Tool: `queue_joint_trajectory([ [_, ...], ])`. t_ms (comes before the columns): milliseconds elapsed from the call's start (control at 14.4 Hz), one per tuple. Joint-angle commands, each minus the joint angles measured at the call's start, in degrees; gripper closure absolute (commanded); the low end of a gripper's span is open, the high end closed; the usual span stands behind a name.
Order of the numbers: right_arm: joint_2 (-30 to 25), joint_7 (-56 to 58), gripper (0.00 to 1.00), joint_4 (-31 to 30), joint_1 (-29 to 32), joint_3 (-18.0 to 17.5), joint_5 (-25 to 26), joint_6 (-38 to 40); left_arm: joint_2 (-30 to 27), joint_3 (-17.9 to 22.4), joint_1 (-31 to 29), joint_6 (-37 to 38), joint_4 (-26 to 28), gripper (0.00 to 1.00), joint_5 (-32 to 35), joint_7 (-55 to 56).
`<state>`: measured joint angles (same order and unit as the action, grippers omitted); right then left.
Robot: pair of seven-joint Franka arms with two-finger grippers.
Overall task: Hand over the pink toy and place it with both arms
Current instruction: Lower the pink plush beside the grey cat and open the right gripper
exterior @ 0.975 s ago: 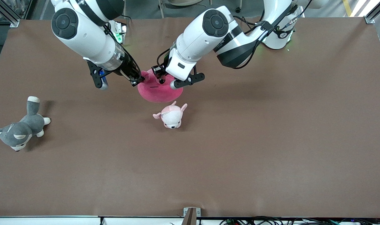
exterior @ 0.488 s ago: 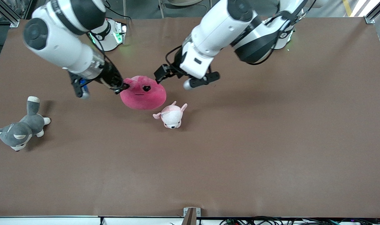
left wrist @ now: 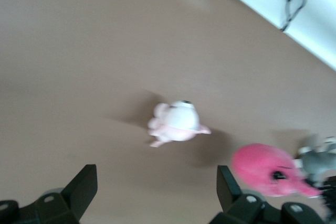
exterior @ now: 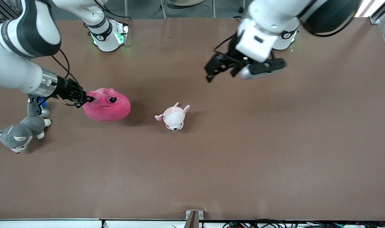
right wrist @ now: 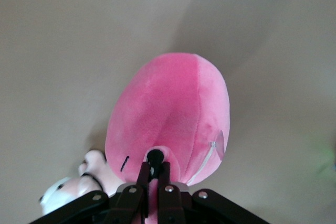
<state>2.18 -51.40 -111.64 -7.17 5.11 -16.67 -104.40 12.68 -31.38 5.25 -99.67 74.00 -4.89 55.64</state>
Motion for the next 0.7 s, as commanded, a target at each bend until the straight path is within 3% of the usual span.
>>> queue_joint_trajectory([
  [0,-1.2,8.5,0.99,-8.0,3.6,-1.1,-0.9,-6.3,-3.7,-0.3,-7.3,8.7,1.5,0.00,0.8,-11.6],
  [139,0.6,14.8,0.96,-11.4,5.5,-1.1,-0.8,-11.5,-5.5,-0.3,-13.0,13.3,2.7,0.00,0.8,-20.0],
  [209,2.1,16.7,0.84,-11.6,6.6,-1.1,-0.8,-12.3,-6.3,-0.3,-15.2,14.4,3.5,0.00,1.1,-23.3],
  [348,4.2,17.5,0.12,-11.1,8.6,-1.1,-0.8,-12.8,-8.3,-0.3,-20.4,14.8,5.8,0.00,1.2,-30.4],
  [418,4.2,17.9,0.00,-10.9,8.7,-1.1,-0.8,-12.8,-9.2,-0.3,-22.8,14.9,7.1,0.00,1.2,-34.1],
  [627,3.9,23.1,0.00,-7.8,8.5,-1.1,0.9,-11.9,-11.5,-0.3,-29.1,14.9,10.3,0.00,1.2,-43.7],
])
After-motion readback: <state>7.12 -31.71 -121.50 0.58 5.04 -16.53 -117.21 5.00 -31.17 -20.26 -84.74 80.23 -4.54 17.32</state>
